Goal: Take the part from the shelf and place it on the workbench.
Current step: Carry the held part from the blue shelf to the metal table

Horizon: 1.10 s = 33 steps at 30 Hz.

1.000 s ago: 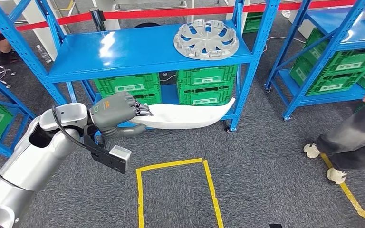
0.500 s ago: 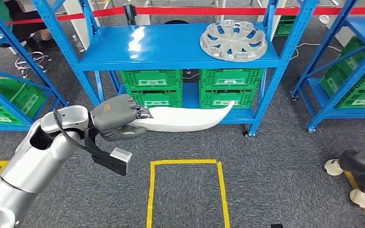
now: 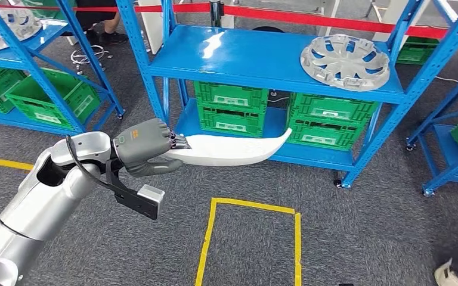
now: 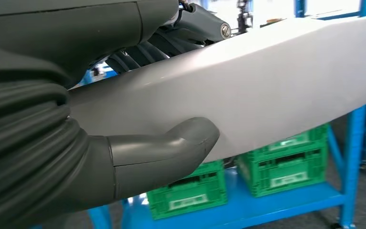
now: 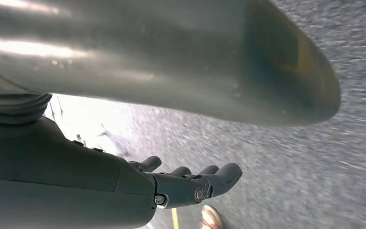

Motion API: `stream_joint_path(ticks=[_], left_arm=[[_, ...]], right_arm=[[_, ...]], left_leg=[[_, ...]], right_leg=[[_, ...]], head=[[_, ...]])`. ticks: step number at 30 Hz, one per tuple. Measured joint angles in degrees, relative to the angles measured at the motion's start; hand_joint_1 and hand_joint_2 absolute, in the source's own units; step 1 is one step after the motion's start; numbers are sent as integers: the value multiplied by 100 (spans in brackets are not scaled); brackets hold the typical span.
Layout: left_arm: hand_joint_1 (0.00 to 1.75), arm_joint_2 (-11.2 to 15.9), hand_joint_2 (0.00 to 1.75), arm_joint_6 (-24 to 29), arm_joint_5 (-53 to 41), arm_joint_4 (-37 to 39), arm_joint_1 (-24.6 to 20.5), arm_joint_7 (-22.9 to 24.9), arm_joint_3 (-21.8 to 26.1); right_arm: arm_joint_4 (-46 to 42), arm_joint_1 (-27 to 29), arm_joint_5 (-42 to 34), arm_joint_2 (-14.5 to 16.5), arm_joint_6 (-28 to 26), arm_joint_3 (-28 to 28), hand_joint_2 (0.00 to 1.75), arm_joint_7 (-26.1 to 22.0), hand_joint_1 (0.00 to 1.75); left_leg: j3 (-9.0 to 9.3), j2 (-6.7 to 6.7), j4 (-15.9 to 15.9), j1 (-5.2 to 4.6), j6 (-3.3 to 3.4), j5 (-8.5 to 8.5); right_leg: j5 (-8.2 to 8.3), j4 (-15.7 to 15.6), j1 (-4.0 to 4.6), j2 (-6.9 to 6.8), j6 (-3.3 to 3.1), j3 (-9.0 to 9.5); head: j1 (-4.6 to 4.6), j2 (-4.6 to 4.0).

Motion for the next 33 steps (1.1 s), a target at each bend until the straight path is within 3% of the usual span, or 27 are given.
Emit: stream_joint_path(ticks=[2,3,5,7,9,11,12,13,14,16,18,20,21,23,24,25,27,28,29,31,33], left_arm=[[175,-2,175,2,-2,-5,1,1,-1],[175,7,175,3,-2,-10,8,1,-2],[175,52,175,4,-2,-29,39,1,-2],[175,109,175,4,-3,-55,61,8,-1],[175,134,175,-1,-4,-82,68,26,1],[175,137,175,-21,-4,-97,97,48,-1],[175,140,175,-37,-5,-102,116,62,-1],[175,144,175,-51,-7,-109,129,77,-1],[175,151,175,-66,-8,-121,134,90,1],[175,163,175,-96,-9,-157,115,99,5],[175,166,175,-125,4,-181,85,96,9],[175,176,175,-155,22,-186,73,87,11],[175,181,175,-169,34,-188,71,77,17],[175,167,175,-207,95,-183,52,25,29],[175,134,175,-232,155,-176,52,-15,35],[175,93,175,-265,235,-162,63,-55,39],[175,5,175,-320,426,-100,119,-115,66],[175,-26,175,-334,502,-56,141,-139,90],[175,-53,175,-338,553,-7,153,-161,121],[175,-99,175,-338,579,71,142,-218,177],[175,-129,175,-400,582,133,112,-293,193]], right_arm=[[0,-5,28,4,-6,1,0,-40,0],[0,-6,44,7,-6,1,0,-67,0],[-1,-17,73,14,2,0,0,-70,0],[-1,-32,91,25,15,1,0,-21,0],[-1,-26,116,29,28,2,0,0,0],[-2,-14,141,28,39,2,0,6,0],[-2,-15,148,28,43,3,0,10,0],[-2,-20,152,28,43,4,0,10,0],[-1,-26,155,28,43,6,0,10,0],[-1,-36,164,31,44,11,0,9,0],[-1,-39,174,36,45,15,0,2,0],[-1,-46,168,39,45,15,0,3,0],[-1,-53,157,42,46,15,0,14,0],[-1,-57,123,48,46,15,0,33,0],[-1,-49,104,46,45,15,0,38,0],[-1,-37,87,43,44,15,0,37,0],[-1,-18,61,33,41,14,0,41,0],[-1,-16,51,30,41,13,0,43,0],[-1,-16,42,30,40,13,0,47,0],[-1,-18,32,31,38,14,0,51,0],[-1,-24,32,33,39,14,0,22,0]], left_leg=[[-71,-143,79,0,-77,-21],[-102,-208,86,2,-120,-13],[-143,-310,61,19,-199,22],[-242,-75,214,3,-256,-65],[-527,338,790,-12,-294,-362],[-866,503,1487,7,-315,-631],[-930,525,1629,12,-312,-640],[-881,542,1551,13,-300,-549],[-716,580,1256,7,-274,-382],[-272,844,456,-54,-185,-102],[-58,1015,51,-127,-99,-29],[-58,878,7,-145,-43,-6],[-45,794,-29,-130,-17,21],[-9,646,-103,-82,46,81],[-13,569,-119,-63,66,98],[-26,486,-117,-56,81,106],[-50,297,-93,-51,84,107],[-58,205,-73,-45,77,106],[-64,120,-46,-35,64,99],[-97,-38,40,-19,4,66],[-160,-185,102,-11,-82,53]], right_leg=[[129,-504,-24,180,-16,244],[104,-551,-19,201,-40,265],[136,-569,-9,58,-116,274],[160,-604,-17,-77,-198,291],[161,-624,-5,-222,-252,299],[150,-624,19,-391,-273,299],[145,-624,29,-479,-278,301],[140,-624,38,-564,-281,305],[134,-624,48,-645,-280,314],[113,-623,73,-793,-260,342],[95,-629,92,-932,-213,368],[90,-656,100,-1077,-156,404],[66,-643,92,-1043,-127,417],[-122,-368,75,-699,-84,309],[-290,-51,61,-455,-72,160],[-467,338,62,-296,-66,-35],[-612,889,67,-193,-56,-336],[-523,870,65,-183,-53,-348],[-339,627,55,-163,-45,-247],[-2,-130,14,38,-16,104],[86,-523,-7,206,-30,299]], head=[[-2,0],[-3,1],[-3,1],[-29,0],[-63,-1],[-69,-1],[-69,-1],[-70,-1],[-70,-1],[-69,-1],[-67,0],[-64,1],[-63,1],[-66,0],[-63,0],[-60,-1],[-46,-1],[-43,-1],[-41,0],[-38,0],[-34,-1]])
